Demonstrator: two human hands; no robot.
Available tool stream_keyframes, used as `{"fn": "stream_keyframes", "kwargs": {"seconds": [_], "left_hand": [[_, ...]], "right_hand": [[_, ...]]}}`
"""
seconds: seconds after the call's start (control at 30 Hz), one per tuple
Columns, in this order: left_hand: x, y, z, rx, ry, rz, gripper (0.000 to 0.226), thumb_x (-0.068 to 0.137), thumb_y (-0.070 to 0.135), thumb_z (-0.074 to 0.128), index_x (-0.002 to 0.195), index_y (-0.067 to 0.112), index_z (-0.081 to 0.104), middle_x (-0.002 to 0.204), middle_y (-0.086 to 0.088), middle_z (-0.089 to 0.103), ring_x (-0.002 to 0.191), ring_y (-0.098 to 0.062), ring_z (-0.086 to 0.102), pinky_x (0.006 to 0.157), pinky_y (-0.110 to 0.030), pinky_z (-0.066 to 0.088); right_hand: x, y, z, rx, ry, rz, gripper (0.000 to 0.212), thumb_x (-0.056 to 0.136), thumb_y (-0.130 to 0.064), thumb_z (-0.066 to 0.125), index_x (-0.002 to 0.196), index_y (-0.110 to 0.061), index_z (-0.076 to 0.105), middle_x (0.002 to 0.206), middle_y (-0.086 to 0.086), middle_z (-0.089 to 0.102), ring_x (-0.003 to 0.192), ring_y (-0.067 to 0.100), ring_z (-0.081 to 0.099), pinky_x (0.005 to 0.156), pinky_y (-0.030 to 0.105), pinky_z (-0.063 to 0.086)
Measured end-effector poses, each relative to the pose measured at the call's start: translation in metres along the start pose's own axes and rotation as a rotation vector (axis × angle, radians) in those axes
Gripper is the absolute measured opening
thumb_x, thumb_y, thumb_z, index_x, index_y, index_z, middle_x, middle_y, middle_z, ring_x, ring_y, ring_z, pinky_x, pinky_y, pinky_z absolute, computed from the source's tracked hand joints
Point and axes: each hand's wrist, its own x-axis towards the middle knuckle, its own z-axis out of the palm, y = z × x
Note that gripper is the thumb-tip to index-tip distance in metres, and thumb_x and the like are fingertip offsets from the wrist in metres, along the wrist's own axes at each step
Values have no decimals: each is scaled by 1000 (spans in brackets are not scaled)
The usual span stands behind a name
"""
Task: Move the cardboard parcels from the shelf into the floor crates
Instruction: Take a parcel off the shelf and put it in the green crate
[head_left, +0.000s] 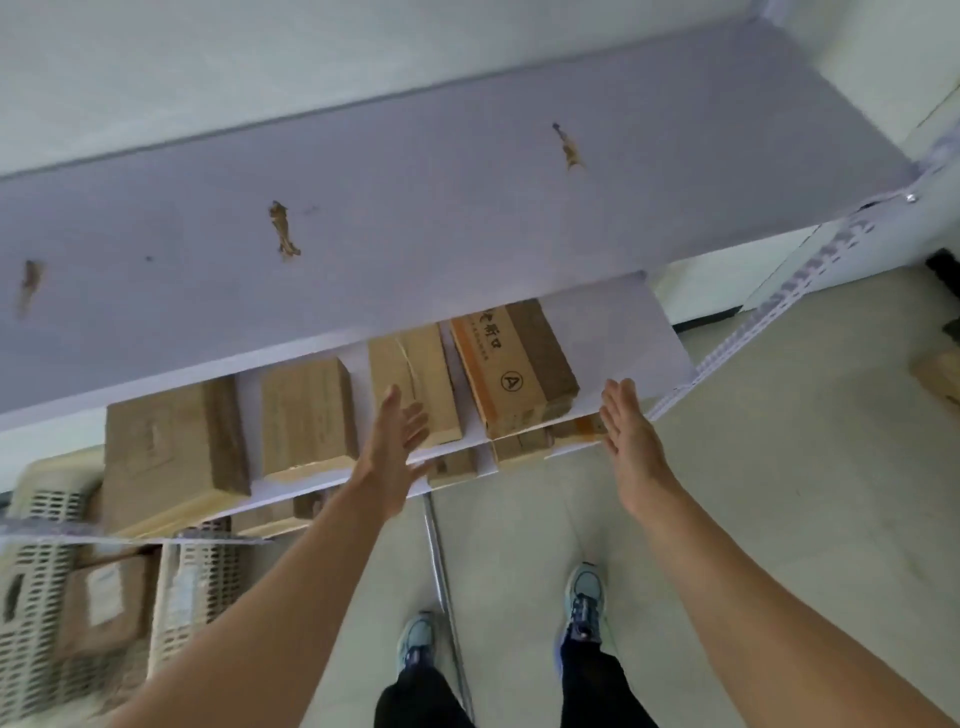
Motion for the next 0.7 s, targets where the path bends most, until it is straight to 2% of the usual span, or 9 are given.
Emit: {"fn": "stream_keyframes", "kwargs": {"seconds": [0.23, 0.37, 0.47, 0.57, 0.63, 0.7], "left_hand": [[40, -25, 52, 27, 75, -22, 83, 105, 75, 33, 163, 18, 44, 169, -4, 44, 153, -22, 42, 127, -60, 29], [80, -25, 66, 31, 92, -44, 83, 105, 76, 29, 164, 18, 42, 172, -6, 40, 158, -25, 37, 125, -58, 30], [114, -23, 74, 48, 84, -36, 78, 106, 76, 26, 157, 21, 46, 172, -6, 39, 159, -27, 34, 126, -58, 28], [148, -19, 83, 78, 60, -41, 87, 105, 78, 17, 166, 18, 35, 175, -8, 33, 163, -31, 27, 129, -60, 22], [169, -15, 88, 86, 46, -35, 86, 106, 77, 10, 160, 20, 47, 171, -7, 42, 161, -31, 31, 130, -59, 22], [188, -13, 92, 84, 58, -16, 85, 107, 75, 9, 135, 20, 68, 148, -4, 65, 144, -27, 52, 127, -56, 28]], "right_hand": [[82, 4, -37, -115, -85, 91, 71, 108, -64, 26, 167, -23, 26, 175, -5, 25, 159, 13, 28, 132, 42, 15], [133, 3, -30, -184, -111, 116, 75, 107, -67, 25, 167, -23, 25, 176, -3, 23, 160, 15, 25, 133, 44, 13], [168, 2, -18, -225, -145, 131, 77, 107, -68, 23, 168, -22, 21, 177, 1, 18, 162, 19, 19, 133, 46, 11], [204, 3, -3, -273, -153, 133, 81, 107, -69, 24, 169, -18, 19, 177, 5, 18, 163, 24, 19, 132, 48, 15], [228, 3, 9, -306, -168, 132, 82, 106, -70, 24, 169, -17, 19, 177, 5, 19, 162, 25, 20, 132, 48, 18], [248, 5, 18, -327, -170, 135, 80, 107, -69, 25, 167, -17, 26, 174, 4, 28, 158, 24, 32, 128, 47, 27]]}}
